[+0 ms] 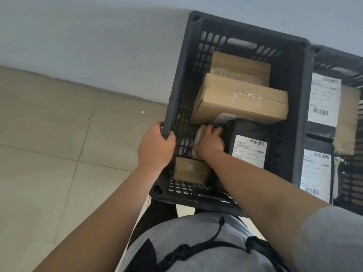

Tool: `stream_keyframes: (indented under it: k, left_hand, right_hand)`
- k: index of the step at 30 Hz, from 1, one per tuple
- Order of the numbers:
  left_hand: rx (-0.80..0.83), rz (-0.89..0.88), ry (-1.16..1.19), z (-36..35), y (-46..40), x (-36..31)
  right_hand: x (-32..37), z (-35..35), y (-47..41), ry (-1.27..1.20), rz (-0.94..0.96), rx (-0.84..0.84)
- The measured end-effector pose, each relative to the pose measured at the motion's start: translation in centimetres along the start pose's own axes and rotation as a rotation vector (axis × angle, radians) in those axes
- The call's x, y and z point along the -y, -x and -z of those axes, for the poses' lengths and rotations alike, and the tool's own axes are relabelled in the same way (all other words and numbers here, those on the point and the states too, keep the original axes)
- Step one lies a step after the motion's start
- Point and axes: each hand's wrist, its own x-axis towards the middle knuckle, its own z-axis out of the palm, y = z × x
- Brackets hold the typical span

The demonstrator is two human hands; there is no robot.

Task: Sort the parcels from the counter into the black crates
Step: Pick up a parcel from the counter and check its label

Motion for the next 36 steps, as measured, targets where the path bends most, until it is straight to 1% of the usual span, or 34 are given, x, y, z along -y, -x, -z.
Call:
stream_keyframes:
  k: [2,5,9,16,20,25,28,31,32,34,36]
  left_hand:
    - [-0.004,0.006,-0.01,0.1,0.1,-0.3]
    - [-0.014,0.021,-0.02,0.2,0.2,-0.5]
    - [-0.035,0.021,-0.035,0.0,0.2,-0.3]
    - [-0.074,0.004,-0.066,-0.1,0.3,-0.4]
    - [-0.067,0.008,-0.067,0.2,0.7,-0.7]
    - [-0.033,0.038,-0.08,0.7,1.0,-1.4]
    - [0.018,0.056,-0.025,0.9,0.8,-1.2]
    - [0.101,0.016,0.107,1.0,0.7,-0.2]
    - [0.107,-0.023,0.108,1.1,0.7,-0.1]
    - [0.027,-0.19,0.004,1.3,1.4,0.0]
    - [-0.108,-0.389,-0.011,1.8,3.0,-0.7]
  right_hand:
    - [-0.1,0.0,-0.3,0.106,0.021,-0.024]
    - [-0.1,-0.4,-0.8,0.136,0.028,-0.062]
    - [-0.3,-0.6,-0.3,0.034,0.016,-0.098]
    - [-0.5,-1.2,0.6,-0.139,0.061,-0.148]
    - [-0.6,-1.1,1.6,-0.194,0.095,-0.112]
    - [-0.4,-0.5,4.6,-0.314,0.067,-0.09]
    - [0.2,0.2,7.6,-0.492,0.078,-0.116]
    - [-0.3,0.8,11.5,-0.826,0.045,-0.174]
    - [-0.8,0.9,13.0,-0.94,0.023,-0.188]
    - [-2.0,0.6,16.0,-1.124,-0.026,-0.24]
    - [-3.4,-0.2,18.5,-1.288,-0.121,-0.338]
